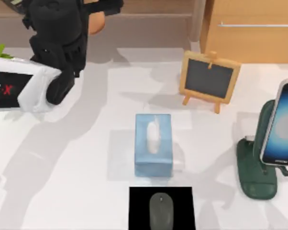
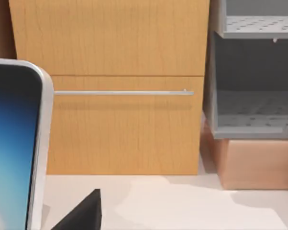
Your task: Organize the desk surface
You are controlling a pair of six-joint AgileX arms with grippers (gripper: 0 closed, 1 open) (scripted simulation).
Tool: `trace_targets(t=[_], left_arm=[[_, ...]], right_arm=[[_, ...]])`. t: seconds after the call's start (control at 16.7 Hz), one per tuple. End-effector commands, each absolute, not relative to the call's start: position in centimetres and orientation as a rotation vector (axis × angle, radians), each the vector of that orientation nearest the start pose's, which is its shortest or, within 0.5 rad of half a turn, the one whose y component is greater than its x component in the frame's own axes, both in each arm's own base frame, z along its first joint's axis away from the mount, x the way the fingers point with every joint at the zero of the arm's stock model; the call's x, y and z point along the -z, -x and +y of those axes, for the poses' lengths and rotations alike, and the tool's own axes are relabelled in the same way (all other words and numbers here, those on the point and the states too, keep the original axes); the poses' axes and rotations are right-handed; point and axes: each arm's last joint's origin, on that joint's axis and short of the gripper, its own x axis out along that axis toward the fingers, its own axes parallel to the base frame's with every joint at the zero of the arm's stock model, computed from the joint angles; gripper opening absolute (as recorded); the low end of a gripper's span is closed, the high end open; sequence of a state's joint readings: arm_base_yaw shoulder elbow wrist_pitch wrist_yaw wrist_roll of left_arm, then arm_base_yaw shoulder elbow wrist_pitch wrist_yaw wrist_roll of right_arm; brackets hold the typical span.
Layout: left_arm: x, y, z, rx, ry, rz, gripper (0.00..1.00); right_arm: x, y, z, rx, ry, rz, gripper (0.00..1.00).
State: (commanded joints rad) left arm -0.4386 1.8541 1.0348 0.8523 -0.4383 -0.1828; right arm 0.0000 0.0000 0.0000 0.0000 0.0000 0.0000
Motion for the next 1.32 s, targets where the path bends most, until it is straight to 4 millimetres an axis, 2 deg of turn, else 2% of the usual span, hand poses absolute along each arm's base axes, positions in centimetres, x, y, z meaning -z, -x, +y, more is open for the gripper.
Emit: trace_targets(t=[0.54, 0.78, 1.2, 1.32], left_arm=[[-25.4, -42.2, -16.3, 0.017, 0.133, 0.016, 0.0], [-25.4, -45.2, -14.9, 0.027, 0.02, 0.088, 0.0], [-25.4, -45.4, -14.7, 0.028, 0.006, 0.097, 0.0], [-26.1, -45.2, -13.4, -0.024, -0.016, 0.083, 0.0]], right_arm=[[-16.0, -10.6, -0.1, 0.0, 0.0, 0.0, 1.0], [-16.0, -10.6, -0.1, 0.0, 0.0, 0.0, 1.0], [-16.0, -10.6, -0.1, 0.0, 0.0, 0.0, 1.0], [-16.0, -10.6, -0.1, 0.0, 0.0, 0.0, 1.0]])
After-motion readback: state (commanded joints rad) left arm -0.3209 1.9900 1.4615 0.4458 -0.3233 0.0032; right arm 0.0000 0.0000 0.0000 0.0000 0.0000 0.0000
